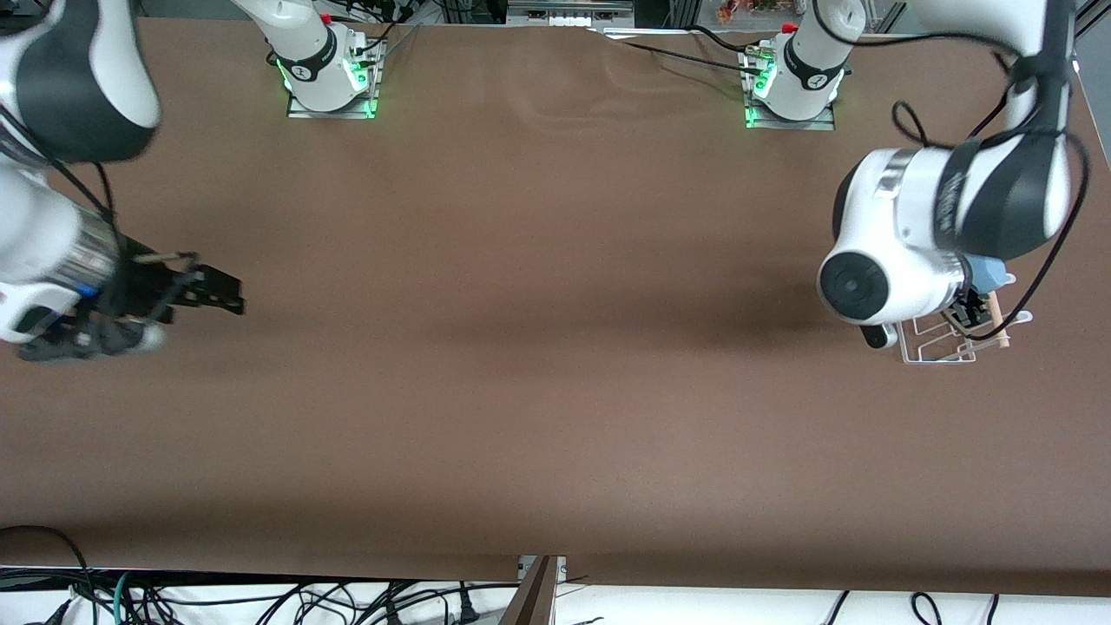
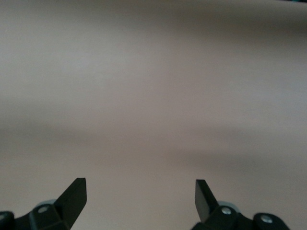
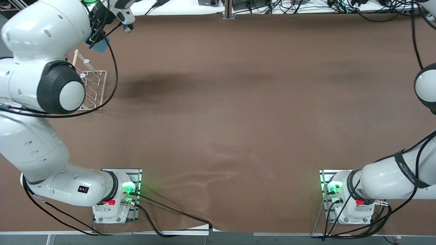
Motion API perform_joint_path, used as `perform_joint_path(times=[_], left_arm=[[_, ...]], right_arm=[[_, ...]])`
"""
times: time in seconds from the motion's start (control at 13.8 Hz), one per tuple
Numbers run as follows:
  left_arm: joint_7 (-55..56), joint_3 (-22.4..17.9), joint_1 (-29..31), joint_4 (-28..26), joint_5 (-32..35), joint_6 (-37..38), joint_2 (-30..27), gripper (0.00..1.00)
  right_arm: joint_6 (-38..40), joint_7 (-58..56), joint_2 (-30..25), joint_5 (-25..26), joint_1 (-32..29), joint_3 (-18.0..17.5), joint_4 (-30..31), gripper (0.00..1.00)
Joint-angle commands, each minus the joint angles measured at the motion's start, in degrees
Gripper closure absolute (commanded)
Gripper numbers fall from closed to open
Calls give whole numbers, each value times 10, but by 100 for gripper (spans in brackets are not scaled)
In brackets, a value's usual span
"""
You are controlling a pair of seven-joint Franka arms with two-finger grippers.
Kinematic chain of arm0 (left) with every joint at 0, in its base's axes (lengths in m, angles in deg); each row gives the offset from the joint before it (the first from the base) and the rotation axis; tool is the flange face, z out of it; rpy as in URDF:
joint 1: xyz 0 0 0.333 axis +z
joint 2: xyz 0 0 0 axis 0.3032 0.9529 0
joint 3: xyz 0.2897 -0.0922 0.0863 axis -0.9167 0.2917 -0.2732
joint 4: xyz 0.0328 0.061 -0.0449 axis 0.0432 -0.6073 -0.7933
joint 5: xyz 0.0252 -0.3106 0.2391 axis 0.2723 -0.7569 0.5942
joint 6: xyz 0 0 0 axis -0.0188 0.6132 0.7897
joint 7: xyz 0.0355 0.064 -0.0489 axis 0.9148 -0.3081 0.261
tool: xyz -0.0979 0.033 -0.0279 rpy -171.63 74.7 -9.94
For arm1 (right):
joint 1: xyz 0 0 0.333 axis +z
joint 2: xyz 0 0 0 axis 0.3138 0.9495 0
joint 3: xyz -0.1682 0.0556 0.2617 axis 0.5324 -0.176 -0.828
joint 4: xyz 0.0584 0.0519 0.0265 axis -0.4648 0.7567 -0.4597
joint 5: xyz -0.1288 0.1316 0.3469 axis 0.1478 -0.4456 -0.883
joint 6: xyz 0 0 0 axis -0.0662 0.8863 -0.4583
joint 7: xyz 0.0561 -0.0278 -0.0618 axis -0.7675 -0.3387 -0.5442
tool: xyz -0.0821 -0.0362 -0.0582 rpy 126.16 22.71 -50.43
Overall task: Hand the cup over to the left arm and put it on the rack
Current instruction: 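Carry the cup with the left gripper into the wire rack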
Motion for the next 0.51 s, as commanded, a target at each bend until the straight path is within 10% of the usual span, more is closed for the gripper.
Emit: perform_joint_path(times=[0.0, 0.44], left_arm=[[63, 2, -6, -13, 110, 69, 75, 94], [181, 1, 39, -14, 119, 64, 102, 92]], right_arm=[[-3, -8, -69, 31, -5, 15, 60, 0], [46, -25, -124, 57, -10, 18, 85, 0]])
